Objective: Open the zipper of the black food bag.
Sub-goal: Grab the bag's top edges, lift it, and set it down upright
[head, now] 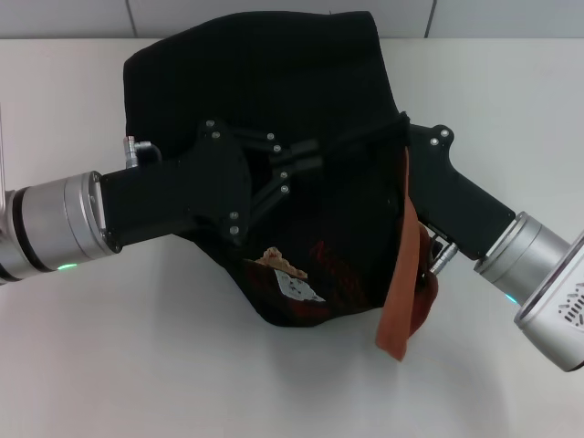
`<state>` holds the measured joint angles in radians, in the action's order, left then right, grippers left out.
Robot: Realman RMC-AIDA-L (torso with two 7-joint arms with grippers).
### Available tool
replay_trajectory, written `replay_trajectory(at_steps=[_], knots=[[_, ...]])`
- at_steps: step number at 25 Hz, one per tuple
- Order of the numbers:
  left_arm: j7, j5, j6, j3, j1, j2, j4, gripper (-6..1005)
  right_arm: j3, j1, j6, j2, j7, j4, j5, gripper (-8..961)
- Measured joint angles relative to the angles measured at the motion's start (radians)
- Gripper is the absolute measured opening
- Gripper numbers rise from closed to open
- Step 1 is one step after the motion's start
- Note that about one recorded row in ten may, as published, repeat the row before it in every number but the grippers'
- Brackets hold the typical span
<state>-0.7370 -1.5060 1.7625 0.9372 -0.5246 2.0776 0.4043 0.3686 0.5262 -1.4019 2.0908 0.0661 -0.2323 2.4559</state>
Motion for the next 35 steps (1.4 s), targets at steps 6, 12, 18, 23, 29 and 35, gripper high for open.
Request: replay_trajectory(at_steps=[6, 12, 18, 23, 29, 35], knots=[[0.000, 0.000, -0.002, 0.000, 0.000, 0.000, -0.001, 61, -0.002, 0.000, 0.001, 0.000, 0.012, -0.002, 0.002, 103], [0.001, 0.000, -0.003, -0.002, 0.000, -0.001, -0.001, 62, -0.013, 0.000, 0.002, 0.000, 0.013, -0.002, 0.002, 39], [0.001, -0.001, -0.003, -0.009, 0.000, -0.001, -0.001, 62, -0.014, 0.000, 0.007, 0.000, 0.015, -0.002, 0.002, 4], [0.001, 0.020, -0.003, -0.010, 0.007, -0.001, -0.001, 62, -0.011, -0.001, 0.009, 0.000, 0.015, 0.003, 0.001, 7], [0.013, 0.059, -0.006, -0.012, 0.010, -0.003, -0.024, 62, -0.007, -0.007, 0.030, 0.000, 0.015, 0.012, -0.004, 17], [0.023, 0.080, -0.006, -0.014, 0.016, -0.004, -0.029, 62, -0.005, -0.008, 0.047, 0.001, 0.015, 0.016, -0.005, 27]])
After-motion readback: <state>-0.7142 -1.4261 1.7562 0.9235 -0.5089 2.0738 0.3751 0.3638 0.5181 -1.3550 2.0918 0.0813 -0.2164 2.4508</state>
